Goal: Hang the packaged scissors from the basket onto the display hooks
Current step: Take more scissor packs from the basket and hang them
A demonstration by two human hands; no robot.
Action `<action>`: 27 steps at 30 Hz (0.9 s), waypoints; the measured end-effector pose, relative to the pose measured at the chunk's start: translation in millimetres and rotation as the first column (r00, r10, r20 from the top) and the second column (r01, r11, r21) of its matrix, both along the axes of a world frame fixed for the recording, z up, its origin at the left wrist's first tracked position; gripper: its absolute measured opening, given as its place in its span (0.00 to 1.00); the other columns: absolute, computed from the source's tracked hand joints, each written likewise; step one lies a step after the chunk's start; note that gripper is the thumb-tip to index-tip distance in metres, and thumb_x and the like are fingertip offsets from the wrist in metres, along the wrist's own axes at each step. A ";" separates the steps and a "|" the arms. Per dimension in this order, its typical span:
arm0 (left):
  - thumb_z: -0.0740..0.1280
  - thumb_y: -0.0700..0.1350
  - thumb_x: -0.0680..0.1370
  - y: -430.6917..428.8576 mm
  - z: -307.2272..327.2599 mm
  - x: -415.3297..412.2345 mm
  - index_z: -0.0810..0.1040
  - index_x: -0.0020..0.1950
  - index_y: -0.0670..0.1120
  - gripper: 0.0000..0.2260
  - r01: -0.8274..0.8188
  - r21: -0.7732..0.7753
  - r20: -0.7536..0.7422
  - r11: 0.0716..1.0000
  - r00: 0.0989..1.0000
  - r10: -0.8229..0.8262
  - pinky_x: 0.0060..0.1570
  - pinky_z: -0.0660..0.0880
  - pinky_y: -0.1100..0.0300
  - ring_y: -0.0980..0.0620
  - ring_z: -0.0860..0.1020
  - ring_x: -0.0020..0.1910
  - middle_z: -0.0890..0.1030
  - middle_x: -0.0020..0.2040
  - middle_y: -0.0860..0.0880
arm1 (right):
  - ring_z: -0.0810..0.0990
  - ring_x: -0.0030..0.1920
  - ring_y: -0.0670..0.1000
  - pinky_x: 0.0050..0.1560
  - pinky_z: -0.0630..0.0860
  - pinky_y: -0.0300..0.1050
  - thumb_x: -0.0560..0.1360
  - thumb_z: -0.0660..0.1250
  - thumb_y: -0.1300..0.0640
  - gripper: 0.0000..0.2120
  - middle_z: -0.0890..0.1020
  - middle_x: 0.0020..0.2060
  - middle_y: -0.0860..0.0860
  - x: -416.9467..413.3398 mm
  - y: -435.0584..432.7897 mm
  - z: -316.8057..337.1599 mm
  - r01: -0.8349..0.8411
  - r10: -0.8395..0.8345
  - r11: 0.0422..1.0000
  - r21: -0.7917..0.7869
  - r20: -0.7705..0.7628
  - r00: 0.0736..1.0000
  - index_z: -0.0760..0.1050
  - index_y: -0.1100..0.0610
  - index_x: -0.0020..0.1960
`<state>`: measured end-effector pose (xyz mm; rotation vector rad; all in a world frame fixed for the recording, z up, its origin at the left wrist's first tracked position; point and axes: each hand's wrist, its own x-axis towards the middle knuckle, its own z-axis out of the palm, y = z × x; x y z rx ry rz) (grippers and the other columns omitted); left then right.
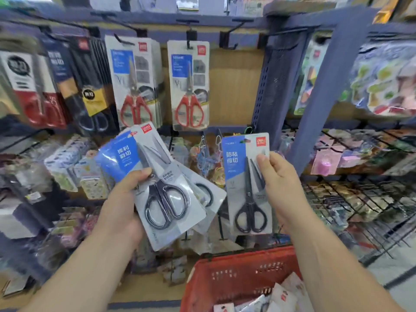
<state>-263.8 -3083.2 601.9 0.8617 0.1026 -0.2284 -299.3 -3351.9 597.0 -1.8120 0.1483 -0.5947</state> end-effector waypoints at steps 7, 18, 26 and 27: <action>0.66 0.42 0.80 -37.6 25.1 7.6 0.78 0.72 0.41 0.20 -0.086 0.004 0.061 0.996 0.994 0.085 0.41 0.86 0.49 0.45 0.86 0.43 0.85 0.50 0.44 | 0.72 0.36 0.47 0.37 0.67 0.46 0.87 0.59 0.49 0.18 0.77 0.35 0.50 50.3 -22.2 60.7 -0.085 0.086 0.996 -0.016 0.143 0.986 0.74 0.62 0.46; 0.71 0.44 0.72 -36.2 39.3 38.0 0.80 0.68 0.42 0.24 -0.099 0.040 0.098 0.994 0.991 0.095 0.42 0.85 0.47 0.42 0.86 0.47 0.85 0.56 0.40 | 0.69 0.34 0.44 0.34 0.65 0.41 0.87 0.59 0.52 0.17 0.74 0.32 0.44 133.9 -8.3 122.4 -0.067 0.062 0.998 0.006 0.294 0.954 0.71 0.55 0.40; 0.70 0.41 0.75 -33.5 43.2 62.5 0.80 0.63 0.44 0.17 -0.144 0.061 0.171 0.988 0.976 0.132 0.38 0.84 0.51 0.45 0.86 0.41 0.86 0.48 0.43 | 0.62 0.27 0.41 0.31 0.59 0.37 0.87 0.59 0.53 0.22 0.66 0.24 0.39 157.9 -6.3 125.3 0.060 -0.058 0.998 0.002 0.321 0.945 0.61 0.51 0.34; 0.71 0.42 0.72 -33.7 42.9 63.8 0.80 0.67 0.43 0.23 -0.147 0.074 0.171 0.986 0.976 0.132 0.39 0.84 0.50 0.44 0.86 0.42 0.85 0.51 0.42 | 0.62 0.28 0.42 0.32 0.59 0.39 0.86 0.59 0.53 0.22 0.66 0.24 0.40 159.4 -7.7 123.0 0.085 -0.081 0.996 0.003 0.319 0.944 0.60 0.51 0.34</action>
